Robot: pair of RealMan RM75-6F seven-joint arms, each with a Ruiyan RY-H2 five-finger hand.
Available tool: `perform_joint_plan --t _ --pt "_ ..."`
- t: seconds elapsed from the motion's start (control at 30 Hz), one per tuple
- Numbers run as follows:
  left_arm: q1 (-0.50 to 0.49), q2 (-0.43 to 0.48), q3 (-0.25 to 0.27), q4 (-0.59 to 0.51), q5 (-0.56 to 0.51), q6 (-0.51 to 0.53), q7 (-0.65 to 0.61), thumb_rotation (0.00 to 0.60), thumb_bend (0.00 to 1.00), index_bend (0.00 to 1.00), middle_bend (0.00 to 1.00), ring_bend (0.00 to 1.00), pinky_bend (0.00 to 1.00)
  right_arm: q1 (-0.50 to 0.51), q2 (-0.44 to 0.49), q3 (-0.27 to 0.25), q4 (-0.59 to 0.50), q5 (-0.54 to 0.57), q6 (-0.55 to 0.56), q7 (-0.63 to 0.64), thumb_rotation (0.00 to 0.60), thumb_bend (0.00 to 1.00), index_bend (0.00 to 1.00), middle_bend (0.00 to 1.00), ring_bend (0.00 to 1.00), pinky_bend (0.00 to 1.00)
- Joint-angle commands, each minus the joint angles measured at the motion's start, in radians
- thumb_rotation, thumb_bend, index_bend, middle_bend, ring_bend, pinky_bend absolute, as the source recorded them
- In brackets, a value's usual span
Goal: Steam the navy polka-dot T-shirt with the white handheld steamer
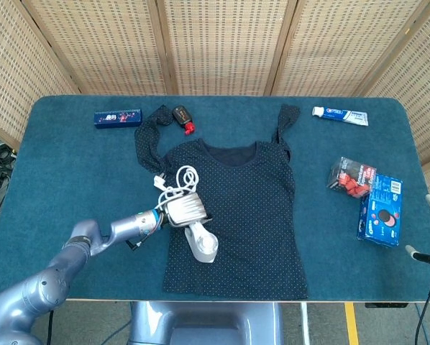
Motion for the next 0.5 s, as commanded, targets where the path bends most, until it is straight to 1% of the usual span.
perform_joint_plan --t 0.03,0.23,0.5 --pt "0.011 0.001 -0.002 0.021 -0.006 0.008 -0.010 0.600 0.92 1.00 0.95 0.87 1.00 0.000 0.000 0.000 -0.001 0.000 0.000 -0.002 0.600 0.00 0.05 0.00 0.00 0.00" --pt "0.015 -0.002 0.015 0.022 0.009 0.039 -0.023 0.600 0.92 1.00 0.95 0.87 1.00 0.001 -0.001 0.000 -0.002 0.002 0.000 -0.005 0.600 0.00 0.05 0.00 0.00 0.00" --pt "0.021 -0.022 0.035 -0.007 0.034 0.095 -0.032 0.600 0.92 1.00 0.96 0.87 1.00 -0.001 0.002 0.001 -0.003 0.001 0.002 0.001 0.600 0.00 0.05 0.00 0.00 0.00"
